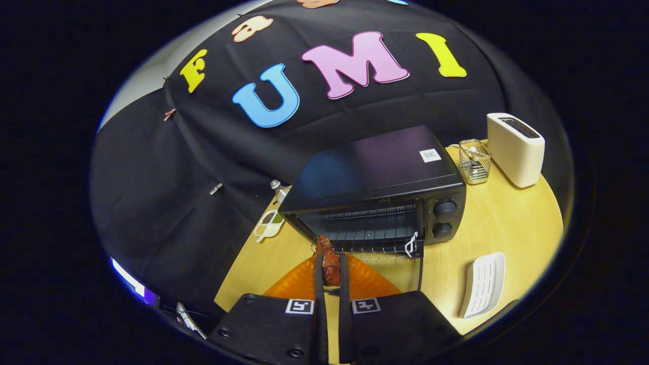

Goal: Open the toaster oven, put the food inside, and close the toaster oven door.

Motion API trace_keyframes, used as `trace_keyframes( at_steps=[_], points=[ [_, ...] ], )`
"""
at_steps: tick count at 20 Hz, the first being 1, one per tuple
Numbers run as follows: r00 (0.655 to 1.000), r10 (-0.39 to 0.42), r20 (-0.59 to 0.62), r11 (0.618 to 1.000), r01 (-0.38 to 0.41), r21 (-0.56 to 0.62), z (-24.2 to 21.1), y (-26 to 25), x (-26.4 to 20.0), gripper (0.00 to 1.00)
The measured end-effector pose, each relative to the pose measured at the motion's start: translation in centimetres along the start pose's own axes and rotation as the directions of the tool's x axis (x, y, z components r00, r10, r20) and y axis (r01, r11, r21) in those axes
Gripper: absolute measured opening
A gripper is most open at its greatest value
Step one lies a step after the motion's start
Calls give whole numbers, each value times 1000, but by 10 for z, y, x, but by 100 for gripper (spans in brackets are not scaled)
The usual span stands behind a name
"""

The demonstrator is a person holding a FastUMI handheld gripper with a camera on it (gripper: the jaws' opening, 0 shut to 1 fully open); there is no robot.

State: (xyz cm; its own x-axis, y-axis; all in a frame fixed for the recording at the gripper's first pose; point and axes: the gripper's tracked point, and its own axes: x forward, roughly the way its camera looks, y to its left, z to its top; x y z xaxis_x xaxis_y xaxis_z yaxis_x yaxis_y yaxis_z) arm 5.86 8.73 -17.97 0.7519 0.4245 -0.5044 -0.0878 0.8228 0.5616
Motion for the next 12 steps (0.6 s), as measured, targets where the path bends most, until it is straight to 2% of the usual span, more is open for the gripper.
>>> trace_keyframes(
  at_steps=[5,12],
  points=[
    [998,-37,50,996,32,84,-4,-20,65,12],
    [988,-84,130,965,48,259,3,-46,121,12]
  ],
)
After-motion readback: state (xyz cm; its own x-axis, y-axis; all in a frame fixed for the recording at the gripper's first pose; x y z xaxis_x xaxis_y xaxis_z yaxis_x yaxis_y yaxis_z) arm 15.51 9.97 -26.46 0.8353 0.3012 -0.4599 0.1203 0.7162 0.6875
